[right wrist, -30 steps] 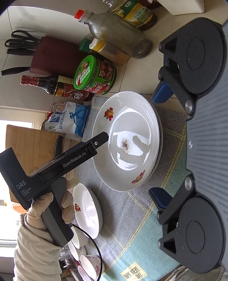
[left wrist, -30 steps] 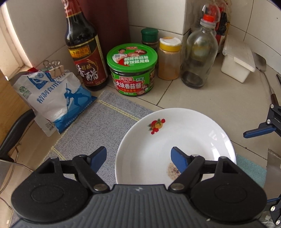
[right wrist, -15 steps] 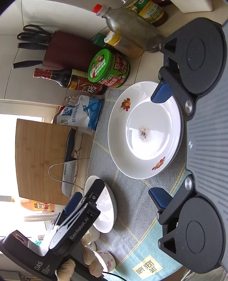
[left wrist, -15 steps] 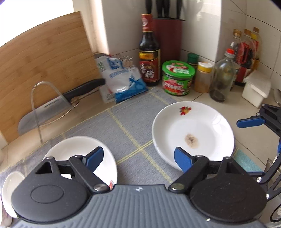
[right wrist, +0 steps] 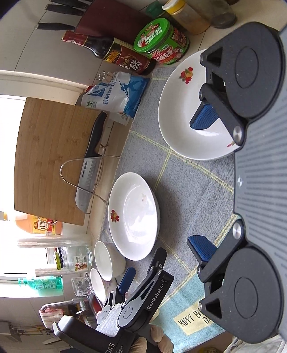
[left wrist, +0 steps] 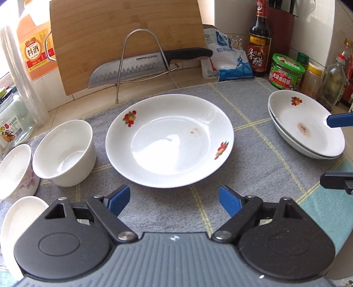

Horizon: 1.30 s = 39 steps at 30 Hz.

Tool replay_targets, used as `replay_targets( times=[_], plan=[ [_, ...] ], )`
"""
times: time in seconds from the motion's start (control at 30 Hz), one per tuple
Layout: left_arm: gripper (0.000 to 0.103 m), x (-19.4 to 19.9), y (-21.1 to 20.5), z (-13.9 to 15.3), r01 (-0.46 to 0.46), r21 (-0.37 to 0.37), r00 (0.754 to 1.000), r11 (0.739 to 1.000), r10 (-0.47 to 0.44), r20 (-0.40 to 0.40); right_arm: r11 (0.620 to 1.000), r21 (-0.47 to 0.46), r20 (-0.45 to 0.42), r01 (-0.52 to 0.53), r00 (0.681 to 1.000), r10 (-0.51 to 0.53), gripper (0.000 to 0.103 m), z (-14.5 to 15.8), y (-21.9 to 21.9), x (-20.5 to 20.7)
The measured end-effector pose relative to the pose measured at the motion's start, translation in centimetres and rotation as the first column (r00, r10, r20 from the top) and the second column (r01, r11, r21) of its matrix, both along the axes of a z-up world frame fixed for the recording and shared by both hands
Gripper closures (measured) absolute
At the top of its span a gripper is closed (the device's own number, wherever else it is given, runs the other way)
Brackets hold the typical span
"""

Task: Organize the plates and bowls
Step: 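Withdraw the left tool while the right tool reaches toward a white plate, then grasp the rim of the white flower plate with the right tool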

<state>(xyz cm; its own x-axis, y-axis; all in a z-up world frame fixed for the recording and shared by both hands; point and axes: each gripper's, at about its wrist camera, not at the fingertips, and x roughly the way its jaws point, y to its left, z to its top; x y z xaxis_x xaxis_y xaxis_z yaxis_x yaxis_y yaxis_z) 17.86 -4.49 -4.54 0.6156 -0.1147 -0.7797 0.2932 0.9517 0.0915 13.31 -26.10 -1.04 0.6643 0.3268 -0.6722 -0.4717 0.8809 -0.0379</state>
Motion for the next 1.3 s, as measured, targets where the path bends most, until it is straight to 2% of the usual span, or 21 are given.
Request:
replay_targets(
  times=[0.17, 0.27, 0.37, 0.53, 0.73, 1.0, 1.3],
  plan=[
    [0.015, 0.0, 1.1, -1.7, 0.019, 0.0, 1.0, 1.0, -0.019, -0.013, 1.0, 0.001, -0.032, 0.014, 0.999, -0.014, 0.0, -0.2, 2.4, 0.5],
    [0.015, 0.2, 1.3, -2.5, 0.033, -0.028, 0.999, 0.999, -0.033, -0.02, 1.0, -0.013, -0.04, 0.016, 0.999, -0.016, 0.0, -0.3, 3.5, 0.7],
    [0.01, 0.5, 1.3, -2.8, 0.038, -0.064, 0.999, 0.997, -0.038, -0.008, 1.0, -0.015, -0.054, 0.018, 0.998, -0.019, 0.0, -0.5, 4.0, 1.0],
    [0.001, 1.1, 0.9, -3.3, 0.046, -0.077, 0.999, 0.996, -0.044, 0.019, 1.0, -0.005, -0.086, -0.001, 0.996, 0.0, 0.0, -0.9, 4.4, 2.7],
    [0.0, 2.1, 0.6, -3.6, 0.062, -0.084, 0.997, 0.995, -0.059, 0.044, 0.999, 0.017, -0.127, -0.038, 0.991, 0.039, 0.0, -1.2, 5.0, 6.5],
    [0.0, 3.0, 0.3, -3.5, 0.012, -0.091, 0.998, 0.996, -0.006, 0.065, 0.993, 0.016, -0.187, -0.113, 0.976, 0.114, 0.0, -2.3, 6.4, 13.1],
    [0.0, 2.7, 0.5, -3.7, 0.009, -0.103, 0.995, 0.995, 0.001, 0.104, 0.981, 0.04, -0.321, -0.187, 0.928, 0.19, 0.0, -5.0, 8.1, 18.4]
  ],
)
